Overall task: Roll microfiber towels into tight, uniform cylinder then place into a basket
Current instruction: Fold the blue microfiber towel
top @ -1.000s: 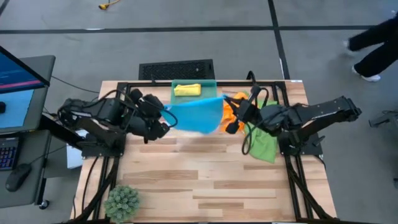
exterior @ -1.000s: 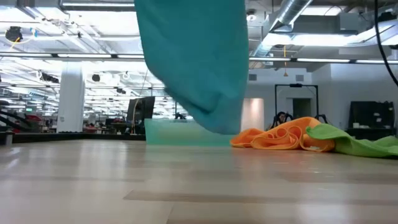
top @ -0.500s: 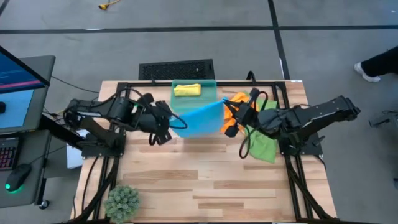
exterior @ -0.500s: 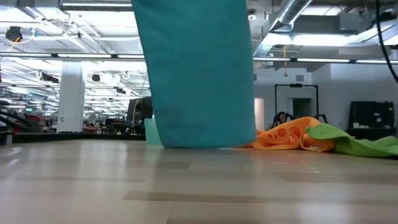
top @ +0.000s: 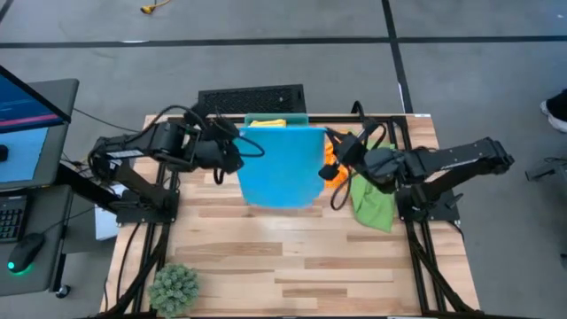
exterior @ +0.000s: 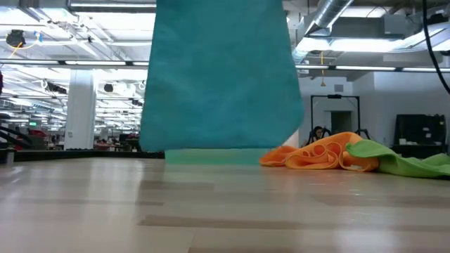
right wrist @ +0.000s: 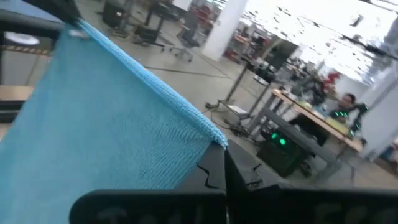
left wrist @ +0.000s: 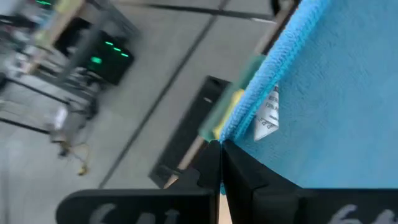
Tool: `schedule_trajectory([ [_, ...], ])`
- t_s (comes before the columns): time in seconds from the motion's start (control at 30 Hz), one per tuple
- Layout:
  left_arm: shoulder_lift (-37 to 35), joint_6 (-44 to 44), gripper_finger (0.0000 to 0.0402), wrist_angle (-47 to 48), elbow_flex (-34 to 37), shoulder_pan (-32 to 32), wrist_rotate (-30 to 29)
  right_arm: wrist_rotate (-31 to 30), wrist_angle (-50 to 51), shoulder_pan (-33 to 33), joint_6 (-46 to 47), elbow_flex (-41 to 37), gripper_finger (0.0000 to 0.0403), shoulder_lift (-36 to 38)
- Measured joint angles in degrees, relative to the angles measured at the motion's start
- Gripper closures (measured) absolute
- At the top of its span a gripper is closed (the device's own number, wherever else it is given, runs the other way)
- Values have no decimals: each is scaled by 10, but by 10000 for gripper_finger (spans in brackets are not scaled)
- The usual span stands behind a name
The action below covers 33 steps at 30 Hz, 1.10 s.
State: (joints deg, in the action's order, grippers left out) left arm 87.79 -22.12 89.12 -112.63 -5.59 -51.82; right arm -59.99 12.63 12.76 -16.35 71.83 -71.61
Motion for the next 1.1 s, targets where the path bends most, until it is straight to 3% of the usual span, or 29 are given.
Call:
schedule_trajectory([
  [0.13,0,14,401,-1,-36,12,-7,10,0,-24,19,0,395,0],
  [0.27,0,14,401,3,-64,13,26,28,-2,-27,21,0,397,0],
  [0.4,-1,-2,401,5,-78,-2,110,74,-6,-12,47,0,399,0],
  [0.5,1,26,401,8,-78,-16,95,-18,-32,2,25,0,399,0],
  [0.53,1,13,401,8,-78,-16,77,-11,-32,2,18,1,400,2],
  [0.63,0,-11,401,9,-78,-8,102,130,-22,-2,34,0,401,0],
  [0.77,10,-5,401,8,-77,-15,126,92,-29,1,46,1,401,3],
  [0.87,16,-8,401,9,-77,-14,126,141,-13,-2,72,0,401,0],
  [0.97,16,-14,401,9,-77,-14,132,147,-3,3,90,0,401,1],
  [1.03,16,-32,401,9,-77,-14,158,213,16,6,106,1,401,2],
  [1.1,16,-47,401,9,-77,-14,190,207,24,17,119,-1,401,3],
])
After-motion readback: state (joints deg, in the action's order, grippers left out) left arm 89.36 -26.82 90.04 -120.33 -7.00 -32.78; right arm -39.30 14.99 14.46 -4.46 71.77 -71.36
